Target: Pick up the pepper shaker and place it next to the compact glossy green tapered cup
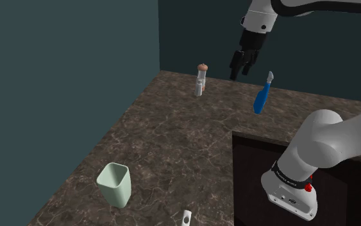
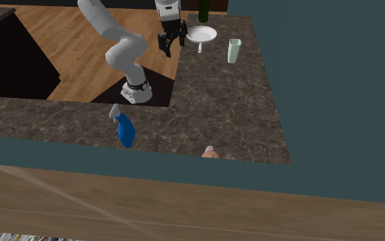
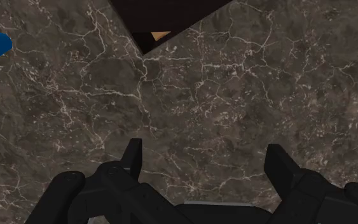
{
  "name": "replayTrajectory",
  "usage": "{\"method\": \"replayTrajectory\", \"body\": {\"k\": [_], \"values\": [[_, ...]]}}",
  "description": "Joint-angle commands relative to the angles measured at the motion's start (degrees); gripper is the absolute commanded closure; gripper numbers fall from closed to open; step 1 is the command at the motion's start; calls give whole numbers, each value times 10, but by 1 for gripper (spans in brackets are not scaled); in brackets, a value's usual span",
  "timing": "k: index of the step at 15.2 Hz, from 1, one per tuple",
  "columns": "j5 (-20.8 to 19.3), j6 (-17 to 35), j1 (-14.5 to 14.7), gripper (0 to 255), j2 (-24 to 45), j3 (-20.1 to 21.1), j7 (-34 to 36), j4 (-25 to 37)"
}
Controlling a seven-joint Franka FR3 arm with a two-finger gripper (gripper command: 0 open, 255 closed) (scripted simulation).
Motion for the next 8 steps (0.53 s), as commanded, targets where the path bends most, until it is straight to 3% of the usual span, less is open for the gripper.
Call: {"method": "replayTrajectory", "body": {"k": [1,8], "values": [[0,0,0,0,0,0,0,0],[-28,104,-10,0,105,-54,-78,4]]}}
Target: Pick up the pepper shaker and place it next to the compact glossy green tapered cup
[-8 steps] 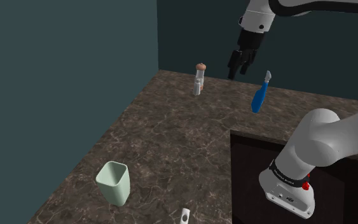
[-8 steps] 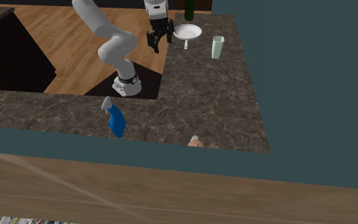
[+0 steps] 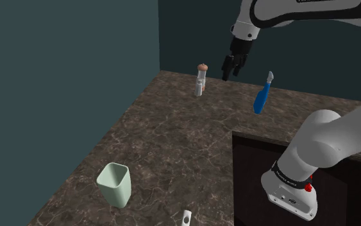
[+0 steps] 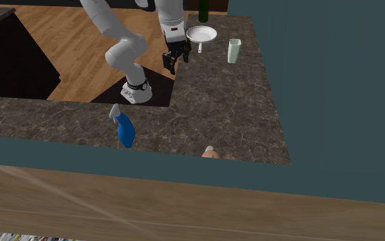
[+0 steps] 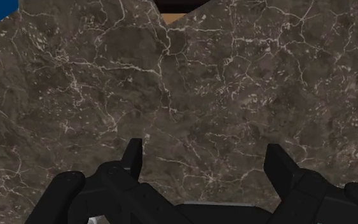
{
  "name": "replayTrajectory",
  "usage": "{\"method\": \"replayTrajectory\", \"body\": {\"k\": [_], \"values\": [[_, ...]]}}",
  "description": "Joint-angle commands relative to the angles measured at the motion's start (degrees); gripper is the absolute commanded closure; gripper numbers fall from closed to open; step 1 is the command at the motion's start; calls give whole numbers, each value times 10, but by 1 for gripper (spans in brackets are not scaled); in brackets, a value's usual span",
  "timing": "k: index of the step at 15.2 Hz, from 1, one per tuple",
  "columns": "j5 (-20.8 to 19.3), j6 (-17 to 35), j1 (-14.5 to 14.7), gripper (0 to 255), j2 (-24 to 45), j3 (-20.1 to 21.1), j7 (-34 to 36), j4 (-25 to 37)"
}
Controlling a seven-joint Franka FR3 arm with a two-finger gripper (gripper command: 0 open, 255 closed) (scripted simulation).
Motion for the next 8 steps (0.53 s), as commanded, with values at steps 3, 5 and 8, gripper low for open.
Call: {"method": "replayTrajectory", "body": {"k": [3,5,8], "values": [[-8,56,-3,0,70,-28,-43,17],[-8,82,-4,0,108,-42,-65,30],[-4,116,-4,0,167,-63,-99,56]]}}
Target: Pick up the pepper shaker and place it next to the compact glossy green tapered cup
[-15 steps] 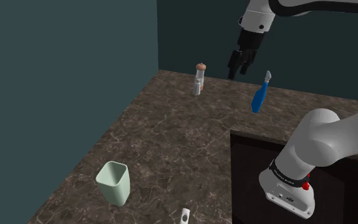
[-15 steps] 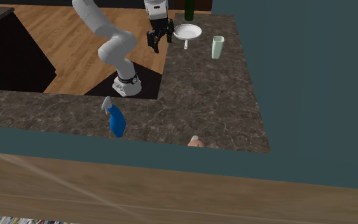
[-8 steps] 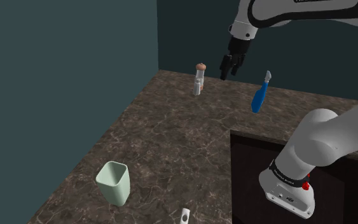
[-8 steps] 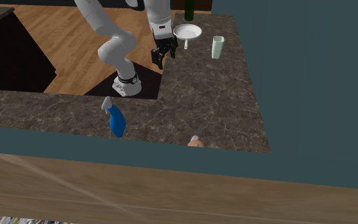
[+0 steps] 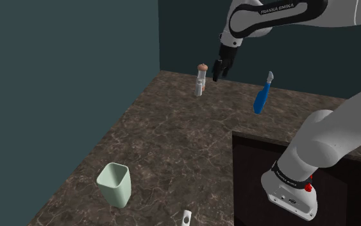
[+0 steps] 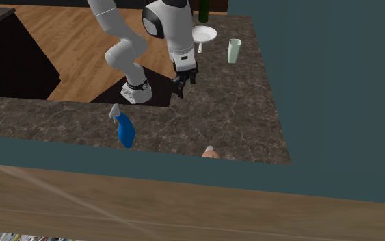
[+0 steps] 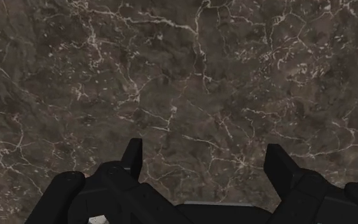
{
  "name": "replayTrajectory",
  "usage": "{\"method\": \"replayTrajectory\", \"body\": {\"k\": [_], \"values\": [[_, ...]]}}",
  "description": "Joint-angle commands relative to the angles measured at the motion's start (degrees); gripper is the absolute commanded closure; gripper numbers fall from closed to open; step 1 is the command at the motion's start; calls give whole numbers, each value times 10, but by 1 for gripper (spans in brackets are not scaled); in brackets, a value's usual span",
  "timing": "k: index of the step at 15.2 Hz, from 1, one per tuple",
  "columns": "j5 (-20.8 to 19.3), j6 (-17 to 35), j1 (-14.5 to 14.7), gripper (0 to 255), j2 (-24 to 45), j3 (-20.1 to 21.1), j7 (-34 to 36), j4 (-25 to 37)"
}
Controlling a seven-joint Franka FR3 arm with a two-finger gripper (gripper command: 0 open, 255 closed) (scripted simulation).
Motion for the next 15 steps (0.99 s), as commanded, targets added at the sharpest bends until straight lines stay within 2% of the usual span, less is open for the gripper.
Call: {"method": "replayTrajectory", "body": {"k": [1,8,15], "values": [[4,23,-1,0,39,-13,-24,18],[42,77,-6,0,190,-49,-110,112],[99,94,-32,0,348,-58,-190,247]]}}
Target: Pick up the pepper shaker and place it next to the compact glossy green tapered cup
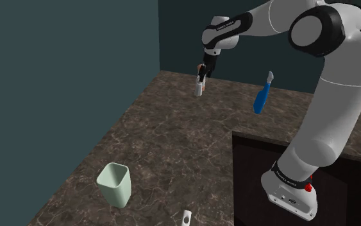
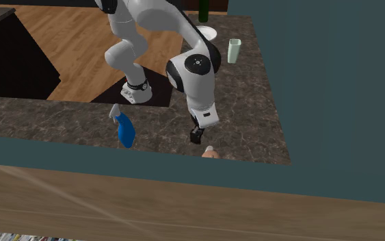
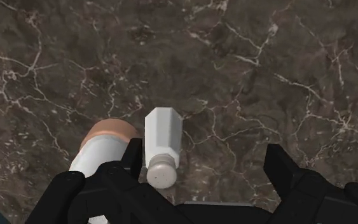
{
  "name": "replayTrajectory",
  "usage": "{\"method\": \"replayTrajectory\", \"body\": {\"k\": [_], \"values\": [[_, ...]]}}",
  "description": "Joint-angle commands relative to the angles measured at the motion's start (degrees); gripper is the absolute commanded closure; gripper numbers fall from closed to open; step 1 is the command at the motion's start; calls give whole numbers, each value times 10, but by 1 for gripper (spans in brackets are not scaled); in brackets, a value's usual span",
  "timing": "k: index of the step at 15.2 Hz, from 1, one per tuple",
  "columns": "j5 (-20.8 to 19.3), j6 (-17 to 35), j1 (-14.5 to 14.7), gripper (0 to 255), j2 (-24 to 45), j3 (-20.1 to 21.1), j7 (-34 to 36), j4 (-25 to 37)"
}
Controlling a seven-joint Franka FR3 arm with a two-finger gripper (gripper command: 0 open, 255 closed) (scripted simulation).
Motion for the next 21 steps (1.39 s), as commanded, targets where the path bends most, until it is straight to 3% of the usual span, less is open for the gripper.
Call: {"method": "replayTrajectory", "body": {"k": [1,4,12,19,20,21], "values": [[16,-2,-11,0,47,0,-22,47],[34,-7,-27,0,105,5,-44,109],[45,39,-28,0,133,11,-51,90],[45,39,-28,0,133,11,-51,90],[45,39,-28,255,133,11,-51,90],[45,38,-29,255,133,11,-51,90]]}}
